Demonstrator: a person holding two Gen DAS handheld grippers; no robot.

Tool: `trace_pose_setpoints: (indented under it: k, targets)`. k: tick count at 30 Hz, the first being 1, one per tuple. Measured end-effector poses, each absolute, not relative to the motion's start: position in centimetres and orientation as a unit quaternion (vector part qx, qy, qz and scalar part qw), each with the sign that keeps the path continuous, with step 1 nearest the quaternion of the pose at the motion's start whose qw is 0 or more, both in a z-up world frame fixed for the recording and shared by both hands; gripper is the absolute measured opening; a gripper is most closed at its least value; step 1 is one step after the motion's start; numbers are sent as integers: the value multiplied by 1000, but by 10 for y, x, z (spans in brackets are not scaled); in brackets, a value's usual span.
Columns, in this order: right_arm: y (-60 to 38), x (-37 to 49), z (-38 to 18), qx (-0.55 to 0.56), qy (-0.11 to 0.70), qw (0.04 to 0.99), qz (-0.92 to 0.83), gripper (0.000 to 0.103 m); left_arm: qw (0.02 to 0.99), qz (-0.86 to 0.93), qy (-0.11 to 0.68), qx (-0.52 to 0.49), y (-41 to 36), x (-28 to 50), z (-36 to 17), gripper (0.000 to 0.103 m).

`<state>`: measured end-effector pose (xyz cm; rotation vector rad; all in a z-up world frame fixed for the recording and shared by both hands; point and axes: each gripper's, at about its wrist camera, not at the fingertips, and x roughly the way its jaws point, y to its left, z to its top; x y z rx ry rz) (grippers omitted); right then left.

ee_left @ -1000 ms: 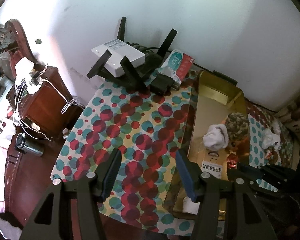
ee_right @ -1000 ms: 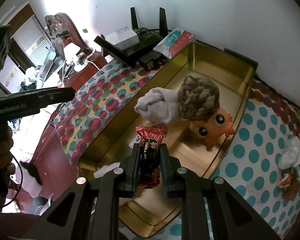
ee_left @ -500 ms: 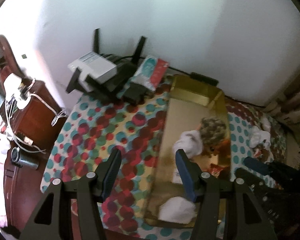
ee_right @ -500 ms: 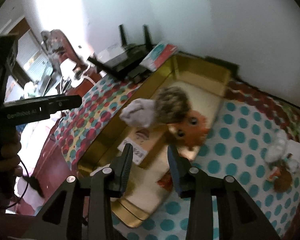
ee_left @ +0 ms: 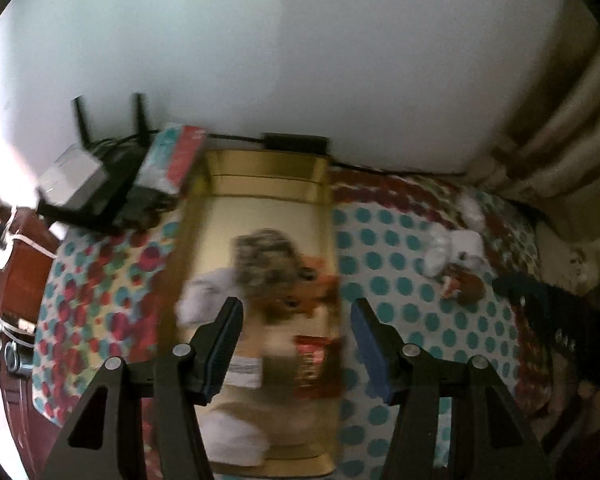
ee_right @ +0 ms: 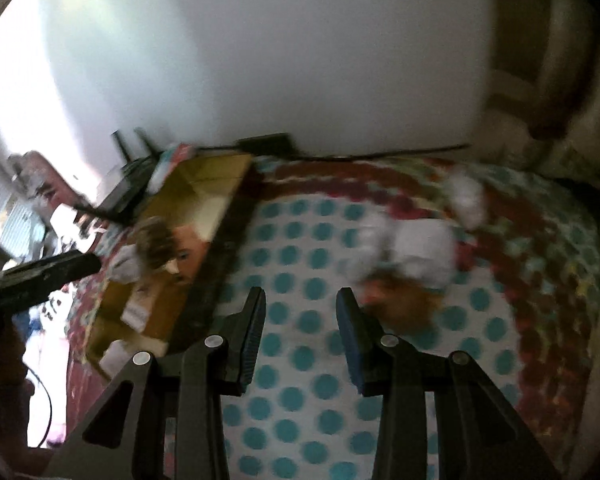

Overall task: Organize objects
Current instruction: 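Carry red candy bar over gold tray and open right tool, then move right tool to clear plastic bag while left tool approaches white cotton ball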

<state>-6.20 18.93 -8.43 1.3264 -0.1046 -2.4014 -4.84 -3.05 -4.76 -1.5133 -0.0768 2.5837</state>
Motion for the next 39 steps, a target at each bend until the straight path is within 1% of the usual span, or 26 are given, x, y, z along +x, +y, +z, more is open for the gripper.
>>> trace_pose_setpoints:
  k: [6, 9, 14, 21, 28, 36, 39]
  targets:
    - [237, -88, -87, 465, -46, 158, -870, 36, 89, 852, -12, -515, 25, -55, -57, 58]
    - [253, -106, -91, 457, -34, 147, -877, 36, 86, 851, -6, -517, 42, -53, -58, 58]
    - [278, -149, -113, 466, -15, 135, -875, 36, 65, 846, 4, -529, 60, -45, -62, 58]
    - [289, -193, -143, 482, -23, 145, -864, 36, 25, 841, -8, -540, 57, -31, -67, 58]
    - [279, -207, -160, 487, -9, 158, -859, 36, -9, 839, -28, -544, 51, -29, -68, 58]
    - [271, -214, -174, 496, 20, 158, -854, 36, -2, 839, -23, -543, 54, -41, -69, 58]
    - [266, -212, -175, 490, 43, 155, -857, 32, 17, 837, -21, -546, 56, -57, -74, 58]
